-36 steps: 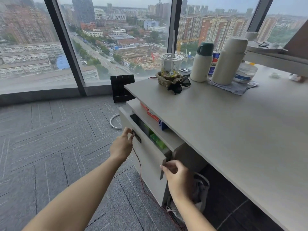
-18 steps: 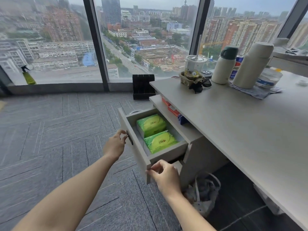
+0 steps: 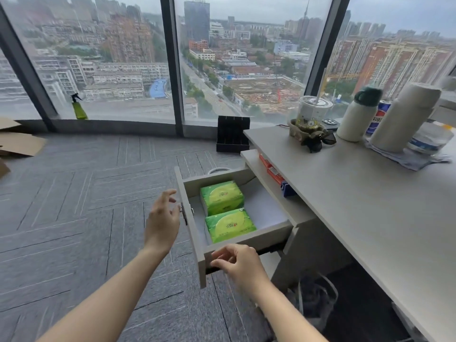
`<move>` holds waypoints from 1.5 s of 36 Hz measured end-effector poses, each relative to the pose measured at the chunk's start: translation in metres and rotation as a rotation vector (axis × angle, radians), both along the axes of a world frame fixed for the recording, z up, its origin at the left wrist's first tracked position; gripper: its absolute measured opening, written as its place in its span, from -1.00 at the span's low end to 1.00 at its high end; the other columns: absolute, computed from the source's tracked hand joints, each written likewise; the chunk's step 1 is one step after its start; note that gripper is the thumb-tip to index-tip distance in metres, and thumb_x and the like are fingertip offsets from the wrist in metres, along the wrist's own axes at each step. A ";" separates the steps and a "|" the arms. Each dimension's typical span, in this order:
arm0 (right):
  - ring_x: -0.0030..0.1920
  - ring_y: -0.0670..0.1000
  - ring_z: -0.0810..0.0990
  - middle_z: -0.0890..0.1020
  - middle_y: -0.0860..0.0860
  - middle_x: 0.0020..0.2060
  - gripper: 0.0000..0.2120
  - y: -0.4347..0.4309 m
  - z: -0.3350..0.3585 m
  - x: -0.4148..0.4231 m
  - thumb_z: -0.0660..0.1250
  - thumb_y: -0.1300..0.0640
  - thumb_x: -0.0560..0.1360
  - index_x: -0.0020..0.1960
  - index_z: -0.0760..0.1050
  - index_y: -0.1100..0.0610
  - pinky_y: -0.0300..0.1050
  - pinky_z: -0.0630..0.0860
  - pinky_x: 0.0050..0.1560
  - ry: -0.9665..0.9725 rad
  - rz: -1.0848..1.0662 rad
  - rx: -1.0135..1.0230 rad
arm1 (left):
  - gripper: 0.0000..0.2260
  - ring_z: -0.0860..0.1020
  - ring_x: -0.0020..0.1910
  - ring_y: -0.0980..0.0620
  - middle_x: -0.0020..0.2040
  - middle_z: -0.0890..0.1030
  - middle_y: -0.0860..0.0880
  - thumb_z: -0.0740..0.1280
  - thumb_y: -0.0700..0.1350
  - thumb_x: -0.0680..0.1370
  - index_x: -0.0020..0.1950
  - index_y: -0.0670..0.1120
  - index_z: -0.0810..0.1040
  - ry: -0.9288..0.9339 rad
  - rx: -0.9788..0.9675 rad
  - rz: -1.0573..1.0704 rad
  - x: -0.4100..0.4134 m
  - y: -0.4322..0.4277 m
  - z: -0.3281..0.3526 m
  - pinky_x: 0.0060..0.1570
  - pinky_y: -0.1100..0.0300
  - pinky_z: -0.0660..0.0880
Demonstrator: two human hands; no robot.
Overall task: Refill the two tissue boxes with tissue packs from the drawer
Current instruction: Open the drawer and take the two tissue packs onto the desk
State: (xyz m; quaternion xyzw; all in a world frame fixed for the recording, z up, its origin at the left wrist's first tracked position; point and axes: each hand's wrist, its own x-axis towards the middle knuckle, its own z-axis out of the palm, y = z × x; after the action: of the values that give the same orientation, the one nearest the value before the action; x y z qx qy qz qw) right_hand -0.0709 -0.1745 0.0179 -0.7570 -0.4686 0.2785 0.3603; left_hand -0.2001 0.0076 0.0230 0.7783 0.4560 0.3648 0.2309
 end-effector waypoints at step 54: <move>0.08 0.11 0.53 0.54 0.06 0.12 -0.46 0.056 0.129 0.089 0.38 -0.04 0.47 0.35 0.29 0.12 -0.03 0.48 0.01 -0.397 -0.397 0.319 | -0.17 0.38 0.37 -0.09 0.37 0.43 -0.11 0.49 -0.10 0.44 0.57 -0.05 0.07 -0.035 -0.060 -0.138 0.102 -0.047 0.126 0.34 0.05 0.33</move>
State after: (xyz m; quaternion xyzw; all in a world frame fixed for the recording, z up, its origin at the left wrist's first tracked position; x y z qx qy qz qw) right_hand 0.0181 -0.1186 0.1471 -0.8071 -0.4107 -0.0272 0.4234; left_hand -0.0985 -0.0390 0.1486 0.7941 0.4079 0.3477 0.2867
